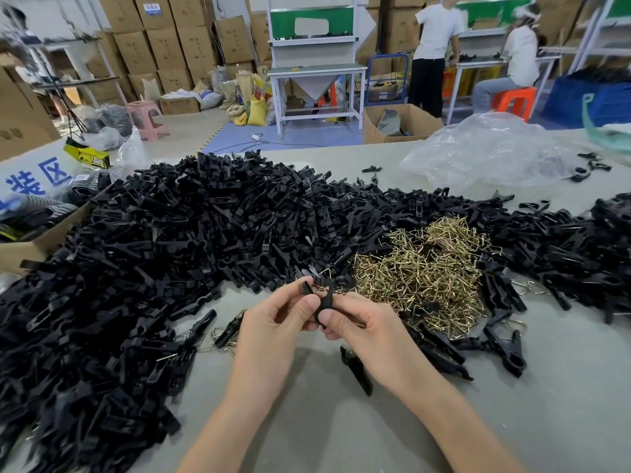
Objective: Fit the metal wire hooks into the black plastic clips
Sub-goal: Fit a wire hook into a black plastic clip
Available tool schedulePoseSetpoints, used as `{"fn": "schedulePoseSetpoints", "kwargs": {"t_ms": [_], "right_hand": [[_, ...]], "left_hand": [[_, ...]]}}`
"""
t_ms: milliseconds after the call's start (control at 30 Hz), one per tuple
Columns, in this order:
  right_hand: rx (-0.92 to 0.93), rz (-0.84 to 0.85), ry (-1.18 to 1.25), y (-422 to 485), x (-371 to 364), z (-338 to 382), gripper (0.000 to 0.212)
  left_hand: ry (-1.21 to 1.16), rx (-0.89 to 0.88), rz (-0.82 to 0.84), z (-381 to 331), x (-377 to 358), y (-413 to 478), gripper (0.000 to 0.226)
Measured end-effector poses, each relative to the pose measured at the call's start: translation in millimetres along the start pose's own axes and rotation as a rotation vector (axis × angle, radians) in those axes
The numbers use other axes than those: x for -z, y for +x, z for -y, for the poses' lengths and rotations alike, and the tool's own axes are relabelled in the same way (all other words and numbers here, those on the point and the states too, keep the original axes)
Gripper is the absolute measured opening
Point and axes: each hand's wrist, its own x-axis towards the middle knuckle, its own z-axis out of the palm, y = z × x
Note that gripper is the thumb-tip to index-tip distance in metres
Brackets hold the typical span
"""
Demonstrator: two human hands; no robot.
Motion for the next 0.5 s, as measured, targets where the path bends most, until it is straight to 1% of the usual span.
{"fn": "schedulePoseSetpoints", "kwargs": {"t_ms": [100,167,300,333,367,400,467,500], "right_hand": [[-0.009,-0.018,-0.062,0,1,0,0.017],[-0.032,-0.051,-0.059,0,2,0,0.021],[-0.014,-0.082,-0.033,1,5,0,0.026],[-0.013,-0.076,-0.016,2,5,0,0.026],[-0.019,-0.083,0.003,2,5,0,0.026],[-0.025,-0.108,0.017,3,5,0,0.025],[-0.034,-0.211,0.020,5,8,0,0.023],[-0.035,-0.268,0.014,7,10,-1,0.022]], "left_hand": [[-0.060,0.026,-0.036,0,-4,-1,0.018],[-0.098,0.020,-0.027,-1,-6,-4,0.014],[-0.212,0.067,-0.001,-2,-7,-3,0.019],[-0.198,0.058,-0.007,-1,-6,-2,0.020],[-0.122,0.025,-0.018,2,-6,0,0.021],[0.024,-0.032,-0.030,6,-4,1,0.021],[0.440,-0.184,-0.053,15,-1,5,0.016],[0.646,-0.248,-0.034,18,0,6,0.018]]}}
